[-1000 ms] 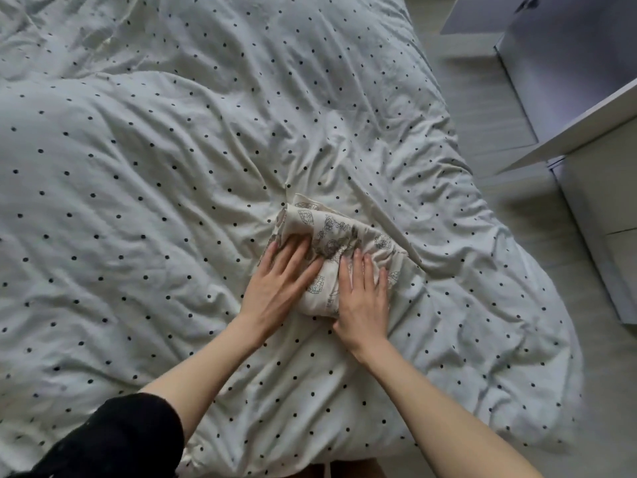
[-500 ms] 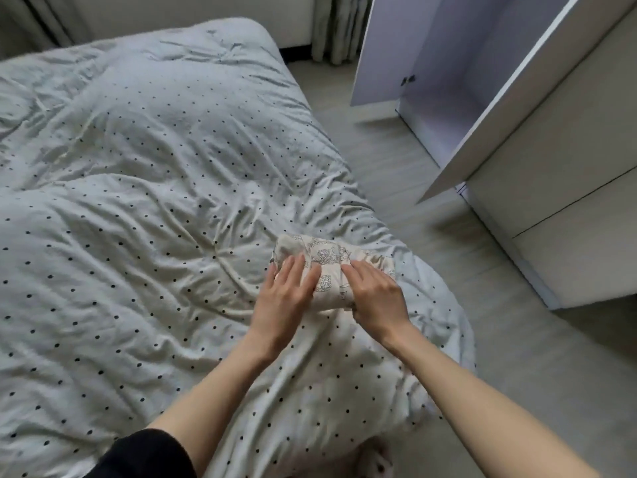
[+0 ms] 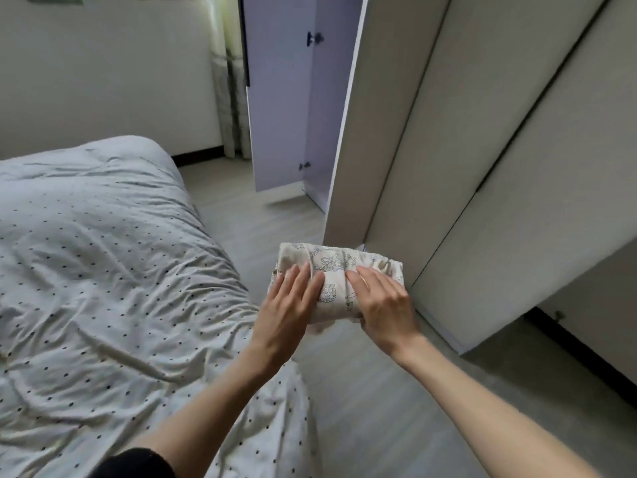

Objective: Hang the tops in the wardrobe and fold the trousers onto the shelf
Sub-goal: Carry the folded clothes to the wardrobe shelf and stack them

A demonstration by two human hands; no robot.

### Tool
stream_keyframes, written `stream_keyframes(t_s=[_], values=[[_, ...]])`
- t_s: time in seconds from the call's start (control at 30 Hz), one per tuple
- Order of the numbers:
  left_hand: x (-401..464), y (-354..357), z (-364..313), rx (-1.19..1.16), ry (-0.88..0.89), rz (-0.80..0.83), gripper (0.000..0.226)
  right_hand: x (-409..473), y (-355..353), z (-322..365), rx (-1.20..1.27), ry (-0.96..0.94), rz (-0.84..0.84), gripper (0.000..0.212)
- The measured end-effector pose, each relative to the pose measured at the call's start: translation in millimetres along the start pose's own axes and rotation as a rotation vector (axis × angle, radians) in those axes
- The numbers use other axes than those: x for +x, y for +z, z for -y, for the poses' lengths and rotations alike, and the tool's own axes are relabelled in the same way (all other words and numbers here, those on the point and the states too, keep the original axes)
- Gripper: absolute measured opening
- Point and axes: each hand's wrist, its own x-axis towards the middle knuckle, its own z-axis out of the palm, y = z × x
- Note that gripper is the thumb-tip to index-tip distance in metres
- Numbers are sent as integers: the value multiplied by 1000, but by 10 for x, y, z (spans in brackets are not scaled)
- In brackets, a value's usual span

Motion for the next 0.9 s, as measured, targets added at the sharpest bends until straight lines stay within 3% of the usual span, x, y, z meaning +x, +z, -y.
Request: stream_keyframes(t_s=[0.2,0.4,0.67,0.8,0.9], values=[[880,70,-631,6,42,-13,50,210,-257,-1006,-32,-8,-23,42],[1640,191,-422,88,26,-37,56,939,5,-1470,-7,-68,-24,39],[2955,328,595,139,-118,-23,68,2709,670,-1808,43,-150,106,48],[3502,222,1174,139,-185,-41,57,3581,985,-1806,113,-175,251,73],[3842,213,1651,178,-221,-46,63,4234,1240,-1756,96,-242,234,60]])
